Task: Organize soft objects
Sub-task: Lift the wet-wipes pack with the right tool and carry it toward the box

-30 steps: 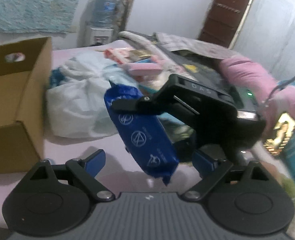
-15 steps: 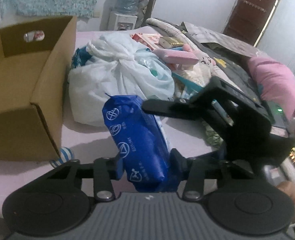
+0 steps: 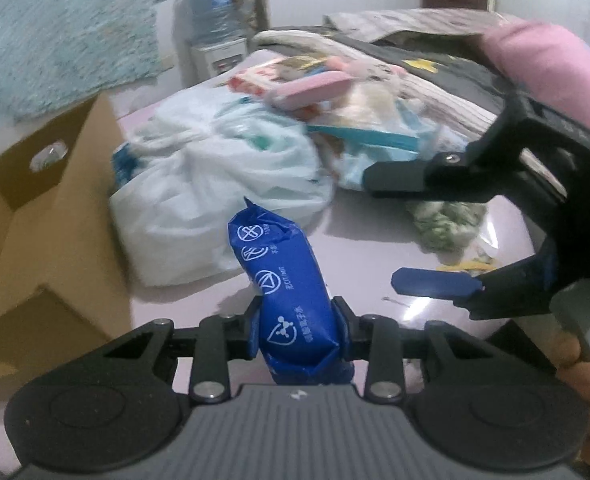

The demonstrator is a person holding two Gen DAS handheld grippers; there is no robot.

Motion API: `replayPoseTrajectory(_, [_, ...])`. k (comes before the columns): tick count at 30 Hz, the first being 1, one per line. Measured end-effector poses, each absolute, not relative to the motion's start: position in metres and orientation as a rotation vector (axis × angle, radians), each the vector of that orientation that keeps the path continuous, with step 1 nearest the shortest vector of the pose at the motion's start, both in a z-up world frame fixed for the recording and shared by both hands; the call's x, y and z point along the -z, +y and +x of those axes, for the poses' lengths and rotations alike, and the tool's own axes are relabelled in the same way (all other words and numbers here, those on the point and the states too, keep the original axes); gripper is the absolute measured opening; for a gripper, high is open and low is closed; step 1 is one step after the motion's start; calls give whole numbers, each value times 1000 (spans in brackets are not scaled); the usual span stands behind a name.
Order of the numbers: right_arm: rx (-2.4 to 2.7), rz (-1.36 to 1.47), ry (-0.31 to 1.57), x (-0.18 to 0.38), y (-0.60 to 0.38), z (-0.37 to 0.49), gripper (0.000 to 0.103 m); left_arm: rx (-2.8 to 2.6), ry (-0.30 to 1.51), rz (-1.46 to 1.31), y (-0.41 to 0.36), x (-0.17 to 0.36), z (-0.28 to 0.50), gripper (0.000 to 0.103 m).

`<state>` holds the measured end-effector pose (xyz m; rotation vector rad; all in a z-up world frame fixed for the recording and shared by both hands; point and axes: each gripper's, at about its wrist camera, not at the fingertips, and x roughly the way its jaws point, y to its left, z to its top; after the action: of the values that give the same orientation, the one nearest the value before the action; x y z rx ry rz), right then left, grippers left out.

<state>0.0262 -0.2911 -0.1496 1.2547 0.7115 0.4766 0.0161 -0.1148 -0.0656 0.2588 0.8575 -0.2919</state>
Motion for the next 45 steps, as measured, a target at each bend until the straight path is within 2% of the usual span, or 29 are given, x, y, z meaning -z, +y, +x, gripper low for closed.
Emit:
replayPoseTrajectory(6, [-419,1307,687,165,-319,13,88,365,840,295,-144,69,14,43])
replayPoseTrajectory(9, [-403,1317,682,170,-325,12,88,412,850,266,-150,71,14,58])
replayPoseTrajectory(11, [-399,1318,682,173,-328,13,88,441,864,242,-150,74,14,74])
replayPoseTrajectory(15, [-395,1300,687,176,-329,15,88,437,856,245,-148,75,11,84])
replayPoseTrajectory(23, [-375,1229,734,178,-326,17,84,457,888,92,-112,70,19,86])
replayPoseTrajectory(28, [-372,1234,769,182,-325,19,73,497,975,35,-106,81,38,85])
replayPoseTrajectory(31, [-360,1248,783,187,-327,20,66,512,1034,63,-113,93,48,78])
replayPoseTrajectory(39, [-354,1243,815,197,-319,32,48,542,1100,-51,-110,108,65,68])
replayPoseTrajectory(45, [-345,1193,813,184,-311,30,46,542,1049,-40,-107,91,54,55])
